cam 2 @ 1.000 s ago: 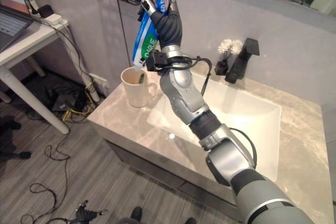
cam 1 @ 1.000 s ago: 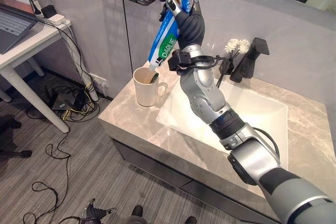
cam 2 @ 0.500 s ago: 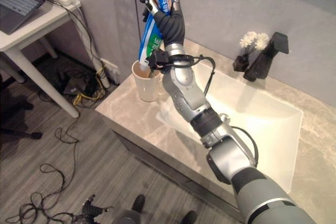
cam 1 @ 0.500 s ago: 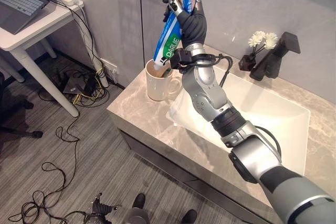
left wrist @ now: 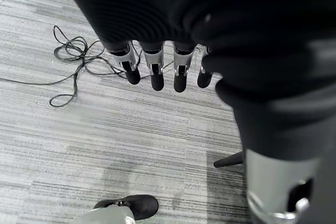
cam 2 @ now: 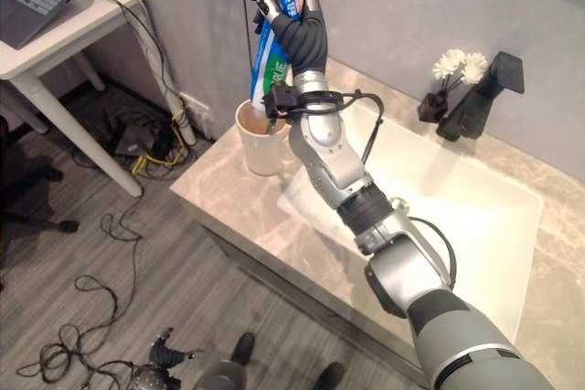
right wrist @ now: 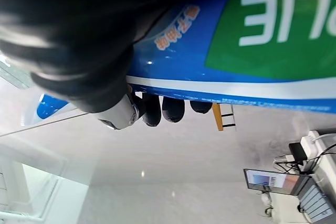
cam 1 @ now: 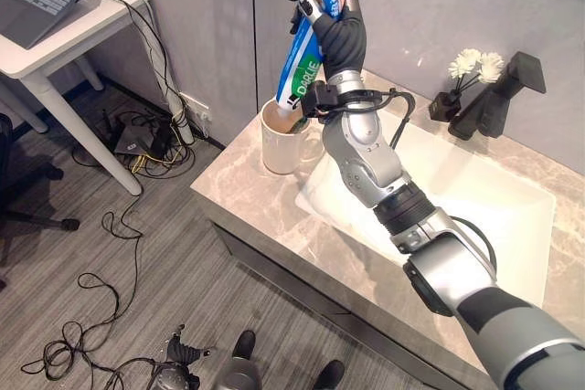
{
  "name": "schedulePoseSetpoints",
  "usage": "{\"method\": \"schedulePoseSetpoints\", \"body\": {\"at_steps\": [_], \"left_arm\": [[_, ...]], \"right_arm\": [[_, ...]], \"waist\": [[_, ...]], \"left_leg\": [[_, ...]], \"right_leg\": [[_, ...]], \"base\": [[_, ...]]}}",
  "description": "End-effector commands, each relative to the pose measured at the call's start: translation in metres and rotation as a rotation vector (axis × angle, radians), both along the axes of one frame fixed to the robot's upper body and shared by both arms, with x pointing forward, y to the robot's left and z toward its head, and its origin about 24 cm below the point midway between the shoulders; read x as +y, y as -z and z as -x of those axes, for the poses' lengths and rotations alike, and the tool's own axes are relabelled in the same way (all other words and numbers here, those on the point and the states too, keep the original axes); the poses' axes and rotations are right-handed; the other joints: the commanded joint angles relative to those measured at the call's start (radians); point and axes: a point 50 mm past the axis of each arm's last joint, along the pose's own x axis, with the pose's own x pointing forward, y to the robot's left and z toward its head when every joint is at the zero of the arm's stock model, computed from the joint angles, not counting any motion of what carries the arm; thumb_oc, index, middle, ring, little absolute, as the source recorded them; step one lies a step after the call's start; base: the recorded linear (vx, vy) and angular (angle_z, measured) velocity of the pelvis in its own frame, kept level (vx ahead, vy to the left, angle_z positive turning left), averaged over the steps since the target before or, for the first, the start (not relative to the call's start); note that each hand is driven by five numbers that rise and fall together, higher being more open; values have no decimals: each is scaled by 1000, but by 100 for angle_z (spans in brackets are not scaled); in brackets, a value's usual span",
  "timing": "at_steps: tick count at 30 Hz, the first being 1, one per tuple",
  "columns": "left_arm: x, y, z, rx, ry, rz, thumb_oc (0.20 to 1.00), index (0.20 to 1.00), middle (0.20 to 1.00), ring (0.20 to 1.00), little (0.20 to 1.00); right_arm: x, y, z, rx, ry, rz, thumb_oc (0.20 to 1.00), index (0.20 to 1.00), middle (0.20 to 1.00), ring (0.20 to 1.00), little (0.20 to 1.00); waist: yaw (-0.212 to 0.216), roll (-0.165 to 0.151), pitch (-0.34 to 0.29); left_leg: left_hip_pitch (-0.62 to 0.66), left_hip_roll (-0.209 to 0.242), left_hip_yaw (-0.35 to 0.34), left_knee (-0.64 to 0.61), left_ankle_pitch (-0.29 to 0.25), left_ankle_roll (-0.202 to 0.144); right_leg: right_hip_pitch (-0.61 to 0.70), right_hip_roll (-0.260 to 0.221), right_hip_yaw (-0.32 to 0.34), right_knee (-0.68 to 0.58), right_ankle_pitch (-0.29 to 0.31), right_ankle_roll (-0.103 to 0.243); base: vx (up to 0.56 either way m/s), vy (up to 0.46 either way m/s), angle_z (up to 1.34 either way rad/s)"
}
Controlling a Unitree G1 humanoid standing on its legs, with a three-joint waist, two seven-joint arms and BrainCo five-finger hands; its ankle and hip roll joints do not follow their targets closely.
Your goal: Put brush and paste in cup on sink, flatten towel.
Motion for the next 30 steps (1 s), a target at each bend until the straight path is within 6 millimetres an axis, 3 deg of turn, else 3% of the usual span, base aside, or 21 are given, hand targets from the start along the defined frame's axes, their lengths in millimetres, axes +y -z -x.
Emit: {"method": "schedulePoseSetpoints", "body": {"at_steps": [1, 17, 30], "left_arm": [[11, -4, -7, -17, -4, -38, 1000, 1000, 1000, 1000, 1000], [10, -2, -3, -1, -26, -37, 1000, 1000, 1000, 1000, 1000], [5, -1, -5, -10, -31, -17, 1000, 1000, 1000, 1000, 1000]], "right_arm": [[1, -43, 10, -175, 5, 22, 200, 200, 200, 200, 200], [6, -17, 5, -101, -13, 65, 200, 200, 200, 200, 200], [17, 4, 12, -59, -88, 65, 200, 200, 200, 200, 200]], "waist": [[26, -46, 10], [3, -45, 5], [-4, -55, 4]], "left_leg": [[-51, -66, 1, -17, 69, 43], [-53, -64, 6, -17, 70, 45], [-49, -60, 15, -17, 63, 46]], "right_leg": [[162, -73, 32, 9, 130, 87], [157, -75, 36, 4, 133, 85], [151, -72, 48, 2, 137, 85]], "base": [[0, 0, 0], [0, 0, 0], [0, 0, 0]]}}
